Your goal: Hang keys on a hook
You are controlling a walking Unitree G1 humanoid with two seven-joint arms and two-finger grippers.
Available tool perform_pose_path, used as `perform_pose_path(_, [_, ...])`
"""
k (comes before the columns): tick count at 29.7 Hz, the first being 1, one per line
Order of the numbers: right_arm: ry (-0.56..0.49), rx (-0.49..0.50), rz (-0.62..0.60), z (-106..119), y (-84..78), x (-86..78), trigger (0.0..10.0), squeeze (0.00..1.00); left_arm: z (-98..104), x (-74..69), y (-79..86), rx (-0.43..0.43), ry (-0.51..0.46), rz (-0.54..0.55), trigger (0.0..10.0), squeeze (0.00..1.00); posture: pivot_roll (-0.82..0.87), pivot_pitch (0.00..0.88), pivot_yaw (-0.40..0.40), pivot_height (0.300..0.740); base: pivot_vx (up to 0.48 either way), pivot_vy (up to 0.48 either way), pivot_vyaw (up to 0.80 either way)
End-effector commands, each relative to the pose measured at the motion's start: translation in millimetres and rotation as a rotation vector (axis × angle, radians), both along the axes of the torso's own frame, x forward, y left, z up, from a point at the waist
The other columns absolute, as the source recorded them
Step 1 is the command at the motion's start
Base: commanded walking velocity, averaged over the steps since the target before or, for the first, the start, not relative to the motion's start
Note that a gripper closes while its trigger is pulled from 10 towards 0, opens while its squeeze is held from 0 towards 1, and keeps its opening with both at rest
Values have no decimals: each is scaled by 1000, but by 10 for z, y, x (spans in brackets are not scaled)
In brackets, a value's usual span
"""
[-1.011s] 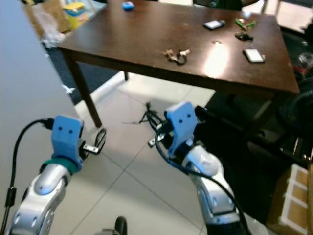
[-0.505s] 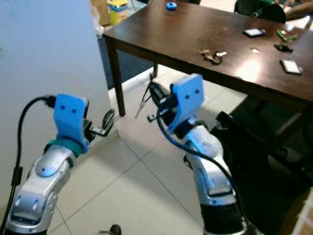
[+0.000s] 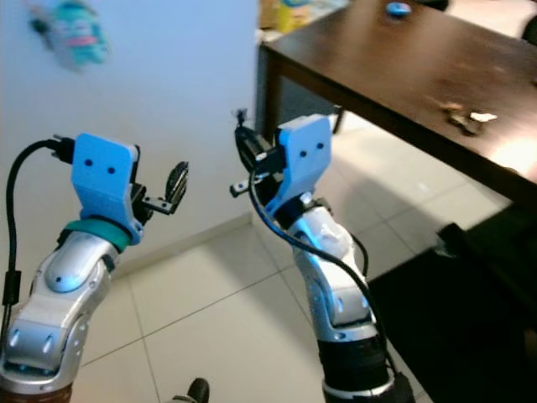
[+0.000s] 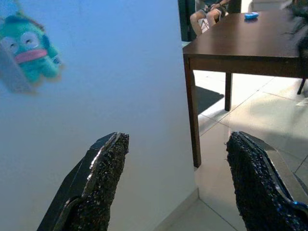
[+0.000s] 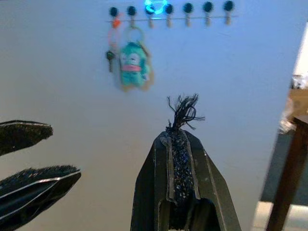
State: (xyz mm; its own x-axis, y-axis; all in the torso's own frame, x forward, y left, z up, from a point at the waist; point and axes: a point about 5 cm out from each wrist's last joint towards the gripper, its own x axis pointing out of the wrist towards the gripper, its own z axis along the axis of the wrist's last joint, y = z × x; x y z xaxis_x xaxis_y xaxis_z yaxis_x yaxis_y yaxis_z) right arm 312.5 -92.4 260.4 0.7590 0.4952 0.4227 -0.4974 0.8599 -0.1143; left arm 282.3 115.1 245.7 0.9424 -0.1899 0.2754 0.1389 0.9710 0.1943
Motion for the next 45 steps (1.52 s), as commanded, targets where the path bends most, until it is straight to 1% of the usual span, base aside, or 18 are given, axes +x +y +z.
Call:
perform_pose_path(1, [9,12,-10,-21,-28,2,10000,0,34,-24,-13,2,-19,-6,10000,0,-80,106,74,740,0,0,775])
perform_pose_path(5, [29,35,-50,-47,-78,38,10000,0,37,-9,2,3,-30,12,10000,0,-80,105,76,740,436,0,656])
perform_pose_path(6, [37,54,-58,-53,-91,49,10000,0,37,-1,5,0,-28,16,10000,0,-81,104,76,740,480,0,0])
perform_pose_path(9, [44,70,-63,-60,-103,58,10000,0,50,2,3,-3,-29,15,10000,0,-80,104,76,740,480,0,0])
perform_pose_path(13, [48,71,-62,-76,-108,62,10000,0,58,4,2,-5,-30,14,10000,0,-79,103,76,740,476,0,0])
perform_pose_path(21, [41,41,-40,-95,-80,42,10000,0,46,5,0,-8,-26,14,10000,0,-79,103,76,740,470,0,0])
perform_pose_path(36, [41,32,-31,-103,-70,43,10000,0,43,5,-3,-10,-23,17,10000,0,-81,106,74,740,467,0,0])
perform_pose_path(42, [27,4,4,-87,-56,21,10000,0,30,10,22,-15,-13,32,10000,0,-82,106,76,740,370,0,0])
perform_pose_path(43, [23,-21,39,-89,-36,-6,10000,0,29,1,56,-30,-16,49,10000,0,-81,106,76,740,0,0,0])
perform_pose_path(45, [22,-30,52,-92,-27,-17,10000,0,32,-5,69,-36,-21,53,10000,0,-81,106,76,740,0,0,0])
